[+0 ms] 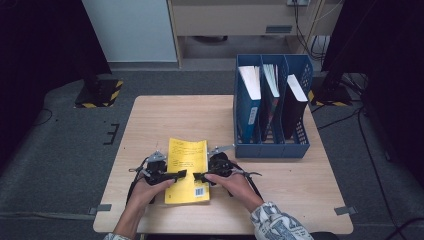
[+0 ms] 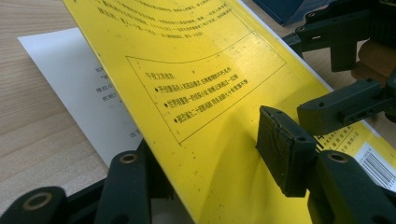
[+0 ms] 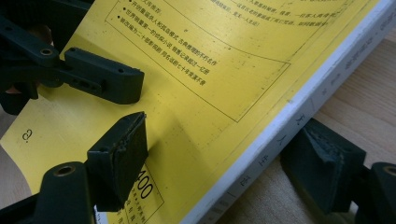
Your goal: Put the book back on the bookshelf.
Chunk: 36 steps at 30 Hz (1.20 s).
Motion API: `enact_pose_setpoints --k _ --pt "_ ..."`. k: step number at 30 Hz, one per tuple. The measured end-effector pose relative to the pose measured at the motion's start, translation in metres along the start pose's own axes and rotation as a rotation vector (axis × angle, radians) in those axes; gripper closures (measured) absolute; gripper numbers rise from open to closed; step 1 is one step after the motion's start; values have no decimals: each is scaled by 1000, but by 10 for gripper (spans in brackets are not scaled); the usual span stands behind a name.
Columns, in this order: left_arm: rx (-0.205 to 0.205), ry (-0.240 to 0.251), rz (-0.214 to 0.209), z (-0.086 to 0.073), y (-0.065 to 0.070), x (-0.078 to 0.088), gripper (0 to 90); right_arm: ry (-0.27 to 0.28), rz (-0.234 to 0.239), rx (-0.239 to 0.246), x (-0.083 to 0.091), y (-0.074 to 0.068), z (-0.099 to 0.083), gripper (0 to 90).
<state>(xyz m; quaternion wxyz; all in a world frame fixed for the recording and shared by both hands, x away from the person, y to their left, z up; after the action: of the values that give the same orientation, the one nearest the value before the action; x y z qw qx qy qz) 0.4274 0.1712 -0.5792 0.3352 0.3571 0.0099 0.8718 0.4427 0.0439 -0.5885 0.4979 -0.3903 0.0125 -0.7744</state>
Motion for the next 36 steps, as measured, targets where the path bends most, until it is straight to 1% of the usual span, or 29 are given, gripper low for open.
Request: enact_pose_setpoints --k 3,4,5,6,10,13,14,17,18,21,22,23,24,27,28,29,32,34,36 --pt "3 4 7 0 -1 1 455 -1 -1 -10 1 0 0 250" --pt "-7 2 20 0 -1 1 420 5 -11 -2 0 0 -1 251" --pt "-7 2 20 0 -1 1 407 5 -11 -2 0 0 -1 251" --pt "-17 -2 25 0 -2 2 407 7 -16 -5 0 0 -1 252" --pt "-24 -7 30 -1 -3 5 381 11 -10 -1 1 1 -1 263" --pt "-27 -15 29 -3 -6 9 385 9 -9 -1 1 1 -1 271" --pt "-18 -11 24 -4 -8 11 398 9 -7 0 1 1 -1 273" --pt "-9 -10 23 -5 -11 13 412 9 -6 0 1 2 -1 275" --pt "-12 -10 23 -5 -12 14 422 9 -6 0 1 1 -1 276" --pt "-6 -13 21 -5 -13 16 479 10 -6 1 1 1 -1 276" --pt "12 -13 17 -5 -15 17 516 11 -2 -2 1 2 0 281" --pt "12 -13 17 -5 -15 17 535 11 -2 -2 1 2 0 281" --pt "16 -21 17 -5 -16 17 545 16 8 -19 1 3 0 293" --pt "10 -27 24 -5 -16 16 558 14 8 -28 1 3 1 295" --pt "5 -28 28 -5 -16 15 564 -2 11 -30 1 3 2 294" --pt "7 -27 29 -5 -16 15 564 -2 11 -30 1 3 2 294" --pt "4 -25 24 -4 -15 13 589 -27 23 -36 -1 3 5 292" --pt "-6 -30 25 -4 -15 12 593 -33 29 -33 -2 3 6 291" --pt "-11 -32 26 -4 -16 12 599 -36 47 -55 -4 3 9 295"
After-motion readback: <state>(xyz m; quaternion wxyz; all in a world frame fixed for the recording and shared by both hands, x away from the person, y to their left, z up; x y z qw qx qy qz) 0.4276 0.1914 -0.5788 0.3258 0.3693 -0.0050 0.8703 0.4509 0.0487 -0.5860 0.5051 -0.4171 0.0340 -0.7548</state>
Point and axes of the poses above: each handheld gripper's, and its own axes: x roughly backward along the jaws, z roughly out of its top, y roughly to its right, the point moved 9 cm from there along -x, roughly forward along the jaws, and after that the axes turned 5 degrees about z, right-handed, at the moved point
